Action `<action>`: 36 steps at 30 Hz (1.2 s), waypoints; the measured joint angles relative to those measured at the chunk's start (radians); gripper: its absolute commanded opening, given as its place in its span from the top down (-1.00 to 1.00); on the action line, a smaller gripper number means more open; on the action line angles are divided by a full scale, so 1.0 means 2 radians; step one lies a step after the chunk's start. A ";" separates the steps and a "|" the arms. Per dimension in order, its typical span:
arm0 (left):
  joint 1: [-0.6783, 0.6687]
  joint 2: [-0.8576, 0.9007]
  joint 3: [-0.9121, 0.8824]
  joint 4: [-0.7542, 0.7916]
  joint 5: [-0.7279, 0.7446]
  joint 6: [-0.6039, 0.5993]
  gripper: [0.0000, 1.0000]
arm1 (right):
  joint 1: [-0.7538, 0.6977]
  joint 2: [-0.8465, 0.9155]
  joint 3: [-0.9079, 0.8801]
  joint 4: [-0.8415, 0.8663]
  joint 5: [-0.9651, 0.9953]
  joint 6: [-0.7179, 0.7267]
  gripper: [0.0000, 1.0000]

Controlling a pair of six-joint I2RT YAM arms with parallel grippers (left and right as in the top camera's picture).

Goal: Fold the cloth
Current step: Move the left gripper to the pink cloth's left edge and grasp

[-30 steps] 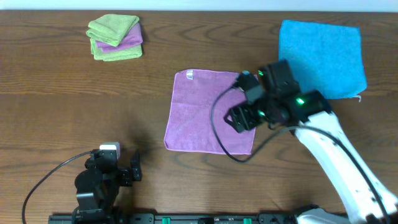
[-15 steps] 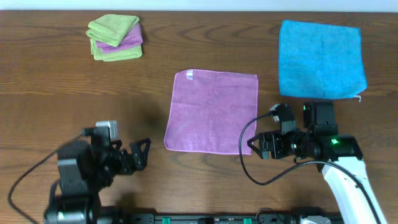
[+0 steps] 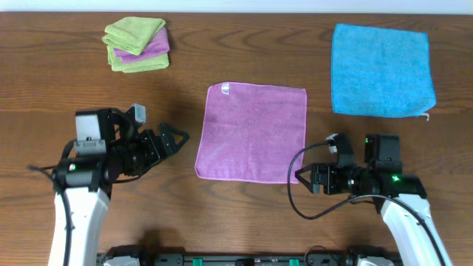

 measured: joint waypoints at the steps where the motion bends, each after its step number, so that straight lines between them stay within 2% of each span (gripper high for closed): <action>1: 0.000 0.010 0.000 0.001 0.001 -0.004 -0.91 | -0.009 0.000 -0.007 0.007 -0.007 0.001 -0.80; 7: 0.000 0.081 -0.002 0.040 0.011 -0.015 -0.91 | -0.043 0.000 -0.022 0.019 -0.027 0.006 -0.87; 18: -0.001 0.196 -0.061 0.152 0.062 -0.020 -0.91 | -0.048 0.000 -0.022 0.025 -0.042 0.019 -0.96; 30: -0.001 0.268 -0.092 0.204 0.093 -0.026 -0.91 | -0.048 0.000 -0.022 0.035 -0.052 0.033 -0.98; 36: -0.001 0.280 -0.111 0.253 0.134 -0.037 -0.91 | -0.048 0.000 -0.022 0.037 -0.059 0.037 -0.98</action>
